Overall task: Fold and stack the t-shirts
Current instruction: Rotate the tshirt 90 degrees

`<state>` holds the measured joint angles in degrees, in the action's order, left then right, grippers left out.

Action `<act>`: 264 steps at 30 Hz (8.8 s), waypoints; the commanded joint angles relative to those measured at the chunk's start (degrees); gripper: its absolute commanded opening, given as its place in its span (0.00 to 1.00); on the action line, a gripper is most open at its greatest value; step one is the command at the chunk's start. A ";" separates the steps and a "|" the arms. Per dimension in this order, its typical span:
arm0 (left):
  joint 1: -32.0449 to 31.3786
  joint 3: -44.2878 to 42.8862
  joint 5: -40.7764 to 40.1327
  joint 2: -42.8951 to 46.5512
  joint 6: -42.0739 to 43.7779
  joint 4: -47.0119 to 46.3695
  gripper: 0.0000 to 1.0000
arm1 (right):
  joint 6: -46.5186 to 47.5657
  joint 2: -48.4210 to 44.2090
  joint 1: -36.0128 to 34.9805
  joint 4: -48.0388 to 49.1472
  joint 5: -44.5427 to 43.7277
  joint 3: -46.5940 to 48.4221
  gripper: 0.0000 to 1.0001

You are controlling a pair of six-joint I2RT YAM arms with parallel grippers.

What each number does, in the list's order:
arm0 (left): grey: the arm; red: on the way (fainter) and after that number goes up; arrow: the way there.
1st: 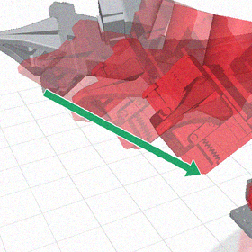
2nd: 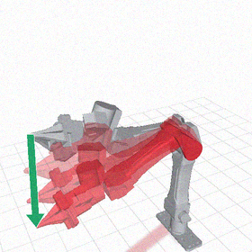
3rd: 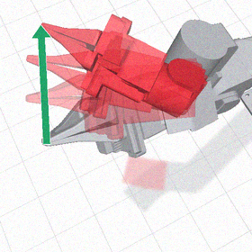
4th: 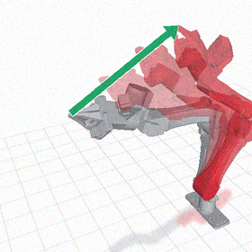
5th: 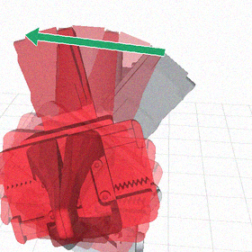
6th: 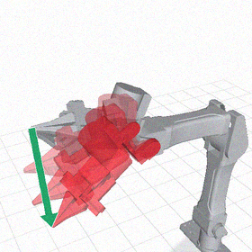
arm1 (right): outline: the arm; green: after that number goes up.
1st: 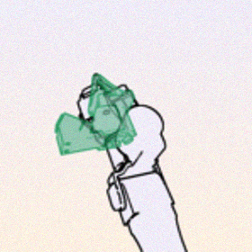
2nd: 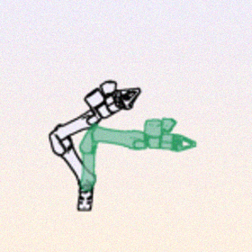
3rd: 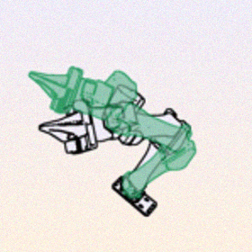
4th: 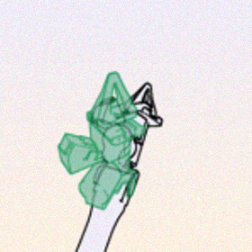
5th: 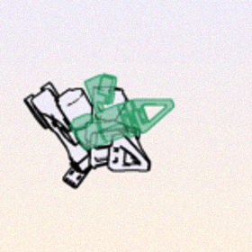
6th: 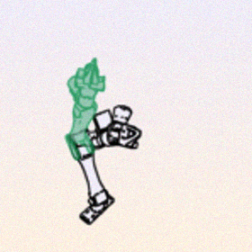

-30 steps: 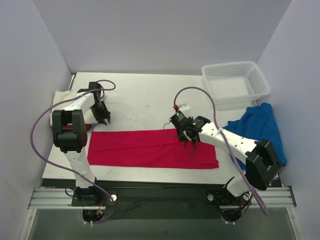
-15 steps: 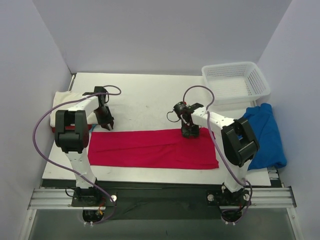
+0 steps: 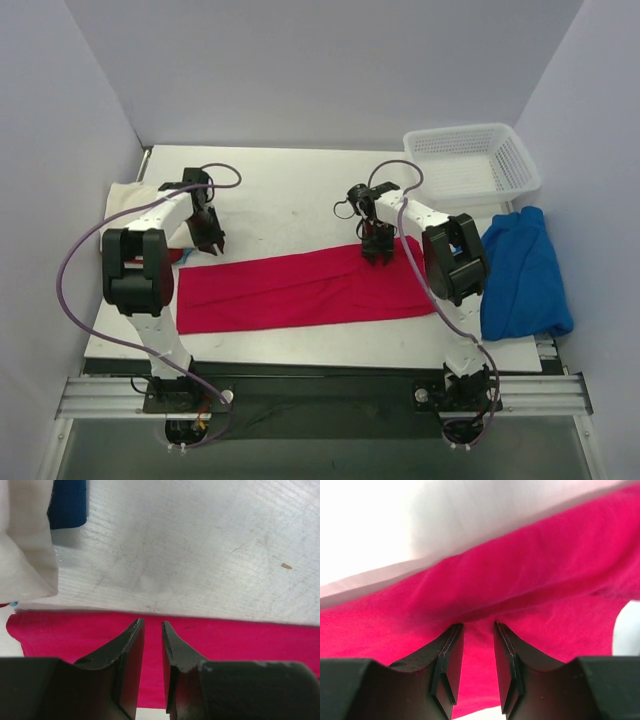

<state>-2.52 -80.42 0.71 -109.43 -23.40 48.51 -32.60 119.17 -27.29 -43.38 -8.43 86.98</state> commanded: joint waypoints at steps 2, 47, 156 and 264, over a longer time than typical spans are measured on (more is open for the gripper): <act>0.15 0.00 0.69 3.78 2.21 0.00 0.31 | 3.06 7.19 1.36 -3.29 -1.68 10.29 0.31; -28.85 -44.81 6.50 -29.34 12.85 -3.25 0.44 | 14.58 -31.80 9.89 26.51 6.43 -9.52 0.43; -1.61 -53.35 -0.71 -22.32 4.15 -1.23 0.78 | 13.80 -4.65 -22.12 1.71 11.24 -13.23 0.34; -18.75 -20.77 1.50 -1.44 6.98 -7.46 0.97 | -1.86 -34.62 -9.01 9.36 -8.45 -24.66 0.71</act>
<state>-21.17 -109.08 6.31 -115.85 -16.93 40.01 -35.66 87.55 -34.94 -35.33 -15.20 63.07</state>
